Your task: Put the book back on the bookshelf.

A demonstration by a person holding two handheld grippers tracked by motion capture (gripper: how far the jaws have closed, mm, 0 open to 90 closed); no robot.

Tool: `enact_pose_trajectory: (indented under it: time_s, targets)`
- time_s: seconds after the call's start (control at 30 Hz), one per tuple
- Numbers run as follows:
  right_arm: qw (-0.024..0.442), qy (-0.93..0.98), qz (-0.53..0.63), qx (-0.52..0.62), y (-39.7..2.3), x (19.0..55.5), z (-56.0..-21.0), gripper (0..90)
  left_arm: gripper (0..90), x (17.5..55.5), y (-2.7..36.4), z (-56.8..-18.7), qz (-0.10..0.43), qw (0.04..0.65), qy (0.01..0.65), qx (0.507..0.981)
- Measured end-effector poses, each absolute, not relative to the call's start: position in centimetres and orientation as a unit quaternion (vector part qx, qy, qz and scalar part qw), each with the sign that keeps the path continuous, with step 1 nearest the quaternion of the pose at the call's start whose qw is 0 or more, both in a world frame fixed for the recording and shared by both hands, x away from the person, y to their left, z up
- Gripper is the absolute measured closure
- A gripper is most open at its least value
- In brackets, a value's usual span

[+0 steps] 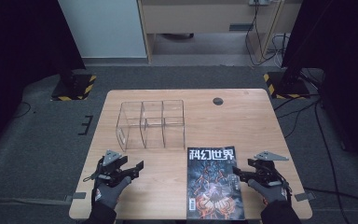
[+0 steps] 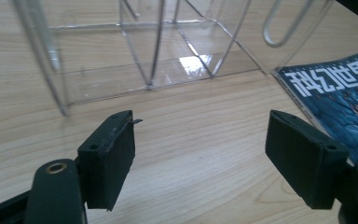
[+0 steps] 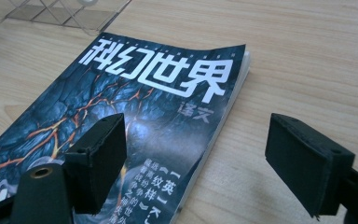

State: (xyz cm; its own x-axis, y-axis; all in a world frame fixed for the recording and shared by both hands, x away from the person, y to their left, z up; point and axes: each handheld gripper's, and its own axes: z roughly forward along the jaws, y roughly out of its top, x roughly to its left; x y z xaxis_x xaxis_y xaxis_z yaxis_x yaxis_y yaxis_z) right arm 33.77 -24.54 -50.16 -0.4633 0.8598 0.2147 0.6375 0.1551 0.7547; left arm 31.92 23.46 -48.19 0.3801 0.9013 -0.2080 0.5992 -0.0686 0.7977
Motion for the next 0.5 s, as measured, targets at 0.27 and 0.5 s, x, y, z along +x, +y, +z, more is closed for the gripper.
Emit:
enact_pose_trajectory:
  time_s: [0.27, 0.5]
  targets:
    - [0.132, 0.753, 0.41, 0.498, -24.0, 32.9, -50.5, 20.6, 23.5, 31.5, 20.4, -48.3, 0.166, 0.438, 0.509, 0.722]
    - [0.129, 0.752, 0.405, 0.504, -23.9, 33.0, -50.9, 21.0, 23.6, 31.6, 17.8, -48.7, 0.155, 0.438, 0.496, 0.733]
